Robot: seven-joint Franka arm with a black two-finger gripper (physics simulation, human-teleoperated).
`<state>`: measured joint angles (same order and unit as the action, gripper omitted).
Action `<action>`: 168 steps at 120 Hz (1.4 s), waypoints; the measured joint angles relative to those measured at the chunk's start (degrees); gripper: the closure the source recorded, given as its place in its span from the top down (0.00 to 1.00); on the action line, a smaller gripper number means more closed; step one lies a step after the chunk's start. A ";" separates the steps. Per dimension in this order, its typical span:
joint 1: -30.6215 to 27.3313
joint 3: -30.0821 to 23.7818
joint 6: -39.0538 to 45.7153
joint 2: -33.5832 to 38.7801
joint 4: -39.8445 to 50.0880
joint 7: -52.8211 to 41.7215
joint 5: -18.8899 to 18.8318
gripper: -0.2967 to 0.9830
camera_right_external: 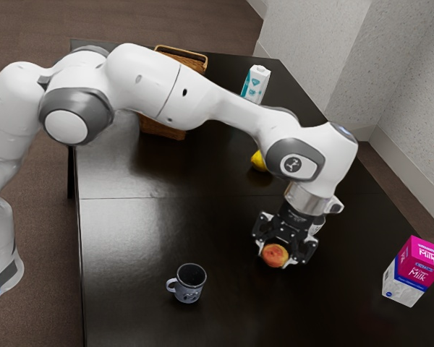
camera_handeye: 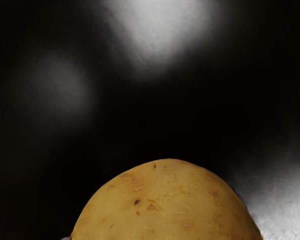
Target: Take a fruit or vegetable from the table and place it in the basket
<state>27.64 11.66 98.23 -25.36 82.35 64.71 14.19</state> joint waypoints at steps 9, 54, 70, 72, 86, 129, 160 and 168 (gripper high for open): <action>0.99 0.25 -0.72 1.26 0.00 0.55 -0.65 0.44; 2.11 1.04 -11.77 14.95 0.39 2.86 -10.85 0.43; -0.33 7.20 -17.35 17.86 0.33 0.08 -13.14 0.43; -0.46 8.24 -17.93 17.98 0.32 -0.51 -13.43 0.43; -0.95 16.86 -20.96 18.31 0.35 -5.81 -14.73 0.43; -8.74 34.39 -21.28 19.68 1.66 -29.89 -19.96 0.43; -27.97 24.05 -14.01 16.26 1.41 -48.16 -19.11 0.42; -31.45 21.45 -12.12 14.66 1.16 -52.46 -18.26 0.42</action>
<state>-3.82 33.12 86.11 -10.71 83.51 12.24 -4.07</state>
